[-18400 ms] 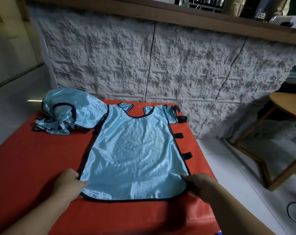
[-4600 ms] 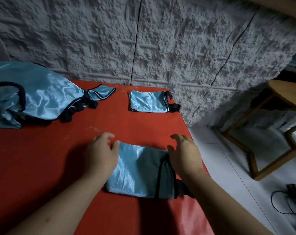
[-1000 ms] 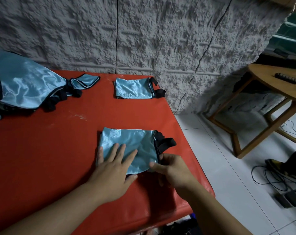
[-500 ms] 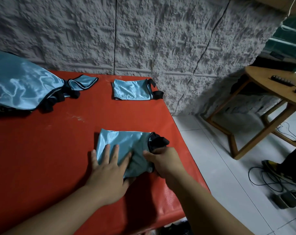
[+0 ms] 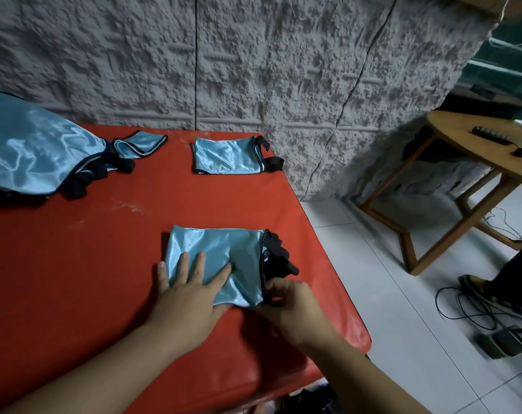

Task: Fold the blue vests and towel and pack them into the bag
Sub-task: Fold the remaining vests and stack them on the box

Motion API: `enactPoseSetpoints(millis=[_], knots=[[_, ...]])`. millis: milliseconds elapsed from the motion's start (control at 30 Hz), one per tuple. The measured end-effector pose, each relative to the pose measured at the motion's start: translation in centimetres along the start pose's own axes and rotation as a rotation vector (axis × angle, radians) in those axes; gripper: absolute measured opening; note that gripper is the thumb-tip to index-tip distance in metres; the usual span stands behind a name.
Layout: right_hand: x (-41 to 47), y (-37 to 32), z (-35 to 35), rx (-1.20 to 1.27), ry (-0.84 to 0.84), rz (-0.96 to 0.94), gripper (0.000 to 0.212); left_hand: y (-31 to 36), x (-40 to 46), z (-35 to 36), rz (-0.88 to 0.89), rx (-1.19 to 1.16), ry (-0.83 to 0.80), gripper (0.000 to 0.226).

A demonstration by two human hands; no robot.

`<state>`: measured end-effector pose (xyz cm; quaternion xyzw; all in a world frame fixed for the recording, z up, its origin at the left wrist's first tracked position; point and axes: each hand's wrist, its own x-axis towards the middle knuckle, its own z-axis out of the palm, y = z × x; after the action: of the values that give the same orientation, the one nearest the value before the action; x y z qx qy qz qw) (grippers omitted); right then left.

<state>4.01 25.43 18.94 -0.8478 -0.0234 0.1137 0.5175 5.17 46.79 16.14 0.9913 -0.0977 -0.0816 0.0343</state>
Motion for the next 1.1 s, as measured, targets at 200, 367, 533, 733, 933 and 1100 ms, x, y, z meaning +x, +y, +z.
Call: enactPoseSetpoints(millis=[200, 367, 533, 733, 933, 1100], knots=[[0.3, 0.1, -1.6, -0.079, 0.075, -0.029, 0.013, -0.1, 0.2, -0.8, -0.008, 0.002, -0.026, 0.059], [-0.2, 1.0, -0.7, -0.364, 0.052, -0.122, 0.037, -0.1, 0.3, -0.9, 0.006, 0.016, -0.017, 0.058], [0.5, 1.7, -0.7, -0.541, 0.297, -0.243, 0.02, -0.7, 0.3, -1.2, 0.051, -0.026, -0.046, 0.066], [-1.5, 0.7, -0.4, -0.622, 0.402, -0.464, 0.064, -4.5, -0.3, -2.6, 0.145, -0.4, 0.011, 0.079], [1.2, 1.5, 0.2, -1.084, 0.114, -0.571, 0.059, -6.1, -0.2, -1.7, 0.183, -0.414, 0.227, 0.032], [3.5, 1.1, -1.7, -0.984, 0.088, -0.585, 0.028, -6.8, -0.4, -4.1, 0.177, -0.517, 0.352, 0.016]])
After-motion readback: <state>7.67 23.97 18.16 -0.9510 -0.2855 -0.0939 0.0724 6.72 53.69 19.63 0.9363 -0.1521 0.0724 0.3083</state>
